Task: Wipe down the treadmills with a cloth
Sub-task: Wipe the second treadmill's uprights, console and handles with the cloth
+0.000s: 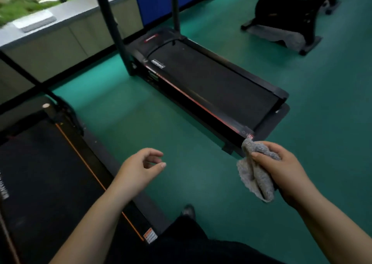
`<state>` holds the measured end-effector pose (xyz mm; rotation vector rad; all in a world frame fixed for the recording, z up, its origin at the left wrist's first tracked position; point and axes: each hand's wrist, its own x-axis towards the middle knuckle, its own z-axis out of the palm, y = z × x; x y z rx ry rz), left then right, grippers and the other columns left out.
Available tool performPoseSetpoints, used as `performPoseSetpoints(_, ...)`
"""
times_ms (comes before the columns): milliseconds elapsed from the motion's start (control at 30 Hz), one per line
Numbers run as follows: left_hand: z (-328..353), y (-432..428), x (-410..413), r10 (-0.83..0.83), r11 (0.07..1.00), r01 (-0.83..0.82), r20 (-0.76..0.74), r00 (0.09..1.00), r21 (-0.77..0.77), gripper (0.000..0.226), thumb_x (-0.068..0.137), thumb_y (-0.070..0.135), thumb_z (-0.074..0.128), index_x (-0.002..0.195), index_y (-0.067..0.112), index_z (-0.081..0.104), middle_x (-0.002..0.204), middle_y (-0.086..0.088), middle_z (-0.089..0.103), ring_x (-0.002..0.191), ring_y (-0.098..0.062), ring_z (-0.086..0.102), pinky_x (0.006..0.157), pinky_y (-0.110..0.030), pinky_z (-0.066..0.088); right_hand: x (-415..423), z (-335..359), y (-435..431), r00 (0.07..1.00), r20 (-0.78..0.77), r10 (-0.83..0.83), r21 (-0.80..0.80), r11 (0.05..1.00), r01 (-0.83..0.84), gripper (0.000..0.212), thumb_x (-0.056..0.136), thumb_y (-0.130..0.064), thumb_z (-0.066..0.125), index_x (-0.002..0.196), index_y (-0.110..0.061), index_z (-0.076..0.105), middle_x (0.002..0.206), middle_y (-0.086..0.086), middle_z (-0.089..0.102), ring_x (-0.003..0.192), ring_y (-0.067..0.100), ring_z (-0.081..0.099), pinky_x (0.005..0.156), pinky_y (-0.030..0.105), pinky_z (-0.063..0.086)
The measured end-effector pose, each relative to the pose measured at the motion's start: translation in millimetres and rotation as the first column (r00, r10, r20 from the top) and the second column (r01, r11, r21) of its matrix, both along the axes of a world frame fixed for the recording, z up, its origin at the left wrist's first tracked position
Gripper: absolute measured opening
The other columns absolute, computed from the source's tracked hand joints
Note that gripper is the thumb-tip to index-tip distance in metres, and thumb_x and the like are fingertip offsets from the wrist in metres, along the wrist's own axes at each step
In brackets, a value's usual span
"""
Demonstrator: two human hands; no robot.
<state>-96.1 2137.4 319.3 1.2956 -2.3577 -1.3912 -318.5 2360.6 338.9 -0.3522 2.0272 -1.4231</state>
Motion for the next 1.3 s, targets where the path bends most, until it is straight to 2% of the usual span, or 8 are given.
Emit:
performPoseSetpoints(233,-27.3,-96.0,-55.6,0.140,0.990,-0.140,0.046,0.989,0.008,0.018,0.081,0.021,0.074,0.096,0.026,0.066,0.091,0.007,0.068,0.082,-0.009,0.065,0.069,-0.014,0.047,-78.8,-16.6,-129.7,0.990,0.035,0.135,0.017,0.991,-0.136,0.017,0.085,-0.018,0.068,0.096,-0.031,0.070,0.089,-0.002,0.074,0.075,0.013,0.071,0.064,0.030,0.052)
performPoseSetpoints(367,-21.9,-173.4,-106.0,0.137,0.991,-0.136,0.045,0.990,-0.014,0.019,0.080,0.023,0.075,0.091,0.033,0.063,0.089,0.008,0.068,0.081,-0.010,0.065,0.068,-0.014,0.045,-126.2,-9.6,-210.3,0.985,0.028,0.168,0.013,0.986,-0.168,0.017,0.086,-0.017,0.068,0.096,-0.030,0.071,0.089,-0.002,0.074,0.077,0.015,0.071,0.066,0.030,0.053)
performPoseSetpoints(467,-9.5,-228.2,-143.5,0.128,0.991,-0.126,0.029,0.991,-0.051,0.021,0.081,0.023,0.074,0.089,0.036,0.061,0.087,0.010,0.067,0.079,-0.011,0.064,0.064,-0.007,0.042,-158.1,-0.9,-265.7,0.981,0.017,0.194,0.004,0.981,-0.194,0.016,0.086,-0.016,0.067,0.095,-0.029,0.070,0.088,-0.002,0.074,0.077,0.014,0.071,0.066,0.029,0.053)
performPoseSetpoints(567,-0.1,-274.7,-176.4,0.130,0.989,-0.128,0.021,0.991,-0.067,0.022,0.082,0.021,0.073,0.088,0.037,0.060,0.087,0.010,0.067,0.077,-0.010,0.063,0.062,-0.004,0.041,-188.1,3.1,-314.1,0.974,0.006,0.226,0.005,0.974,-0.226,0.017,0.085,-0.016,0.068,0.094,-0.030,0.071,0.088,-0.003,0.074,0.079,0.015,0.071,0.073,0.034,0.056)
performPoseSetpoints(733,-10.6,-336.6,-218.4,0.201,0.979,-0.199,0.054,0.978,-0.054,0.021,0.083,0.023,0.071,0.087,0.040,0.059,0.087,0.010,0.066,0.077,-0.011,0.063,0.065,-0.013,0.044,-245.7,-5.0,-388.4,0.950,0.010,0.314,0.031,0.949,-0.314,0.016,0.085,-0.018,0.068,0.095,-0.031,0.071,0.088,-0.005,0.073,0.078,0.012,0.070,0.071,0.031,0.054)
performPoseSetpoints(833,-20.3,-371.8,-246.3,0.268,0.962,-0.263,0.080,0.960,-0.071,0.018,0.085,0.022,0.069,0.087,0.037,0.060,0.086,0.011,0.066,0.074,-0.007,0.061,0.063,-0.009,0.042,-288.2,-12.5,-440.1,0.934,-0.001,0.358,0.042,0.933,-0.358,0.016,0.085,-0.016,0.068,0.094,-0.030,0.071,0.088,-0.005,0.074,0.079,0.009,0.070,0.070,0.028,0.052)
performPoseSetpoints(1067,-9.5,-457.0,-317.6,0.419,0.906,-0.415,0.043,0.907,-0.076,0.021,0.084,0.022,0.070,0.086,0.040,0.059,0.083,0.012,0.066,0.071,-0.007,0.060,0.064,-0.013,0.042,-384.1,-3.9,-573.2,0.878,-0.020,0.479,0.036,0.877,-0.478,0.017,0.084,-0.016,0.069,0.095,-0.029,0.071,0.091,-0.003,0.073,0.085,0.017,0.070,0.082,0.040,0.056)
performPoseSetpoints(1300,3.0,-523.4,-347.6,0.513,0.857,-0.512,0.007,0.858,-0.064,0.023,0.084,0.021,0.070,0.086,0.041,0.058,0.086,0.011,0.066,0.071,-0.008,0.060,0.066,-0.017,0.045,-413.7,3.9,-681.6,0.818,-0.025,0.575,0.001,0.818,-0.575,0.017,0.084,-0.014,0.070,0.095,-0.027,0.071,0.091,-0.001,0.073,0.087,0.019,0.070,0.082,0.039,0.055)
